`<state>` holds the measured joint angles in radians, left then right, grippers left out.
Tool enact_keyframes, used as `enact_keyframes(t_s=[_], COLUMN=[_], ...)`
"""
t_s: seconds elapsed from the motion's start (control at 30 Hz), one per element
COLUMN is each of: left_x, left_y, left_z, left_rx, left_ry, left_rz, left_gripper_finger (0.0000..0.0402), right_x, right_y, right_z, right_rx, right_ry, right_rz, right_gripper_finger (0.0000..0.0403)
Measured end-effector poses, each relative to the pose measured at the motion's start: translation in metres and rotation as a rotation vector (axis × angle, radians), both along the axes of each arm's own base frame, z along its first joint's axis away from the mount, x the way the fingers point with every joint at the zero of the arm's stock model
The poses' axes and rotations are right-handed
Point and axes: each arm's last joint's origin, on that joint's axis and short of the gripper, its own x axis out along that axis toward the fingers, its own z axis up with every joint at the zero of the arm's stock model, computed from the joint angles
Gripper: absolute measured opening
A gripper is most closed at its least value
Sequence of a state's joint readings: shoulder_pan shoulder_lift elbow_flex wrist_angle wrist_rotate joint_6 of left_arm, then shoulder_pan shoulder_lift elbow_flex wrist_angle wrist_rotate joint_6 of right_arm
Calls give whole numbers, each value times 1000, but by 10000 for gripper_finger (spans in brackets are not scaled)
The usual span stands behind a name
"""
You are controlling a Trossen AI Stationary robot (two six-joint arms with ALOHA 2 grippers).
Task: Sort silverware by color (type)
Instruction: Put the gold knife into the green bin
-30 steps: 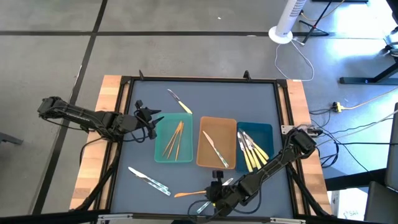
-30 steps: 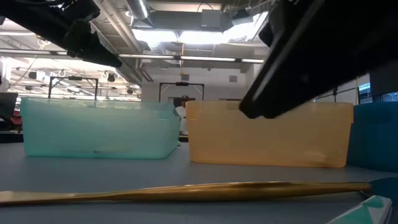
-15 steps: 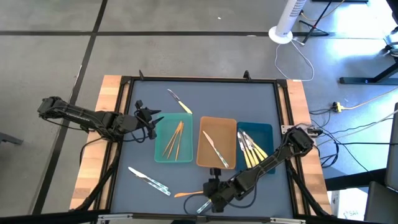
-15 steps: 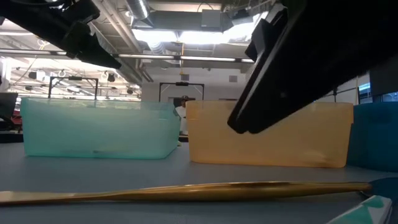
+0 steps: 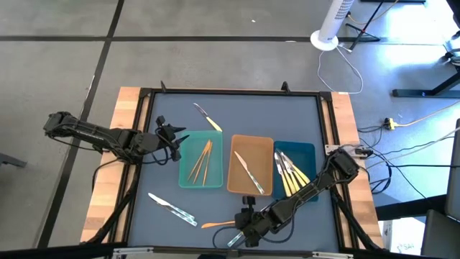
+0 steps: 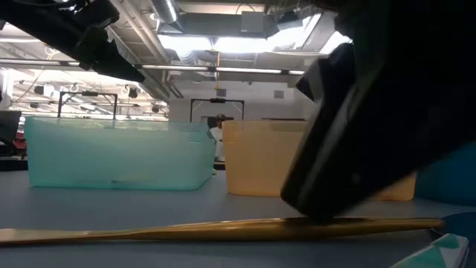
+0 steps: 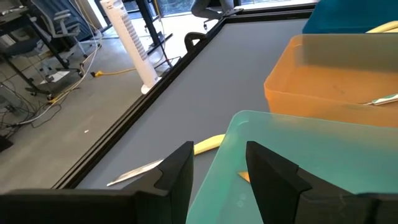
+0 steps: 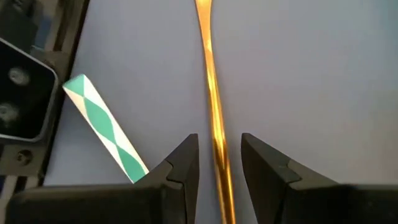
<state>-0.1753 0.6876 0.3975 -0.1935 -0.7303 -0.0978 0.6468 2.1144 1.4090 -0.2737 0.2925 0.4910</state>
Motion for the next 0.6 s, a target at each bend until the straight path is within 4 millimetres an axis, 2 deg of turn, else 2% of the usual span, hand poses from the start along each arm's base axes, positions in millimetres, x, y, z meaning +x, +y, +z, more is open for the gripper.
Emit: enact_keyframes(t_s=[0.33,0.6], left_x=[0,0], left_y=[0,0], left_z=[0,0], left_rx=[0,0], left_ry=[0,1], left_rz=[0,0], left_gripper_finger=[141,141], right_x=[3,4], right_y=[4,3], right_z=[-14,-16], right_rx=[27,10], right_ry=[17,8], right_rz=[24,8], right_gripper_finger=[106,106])
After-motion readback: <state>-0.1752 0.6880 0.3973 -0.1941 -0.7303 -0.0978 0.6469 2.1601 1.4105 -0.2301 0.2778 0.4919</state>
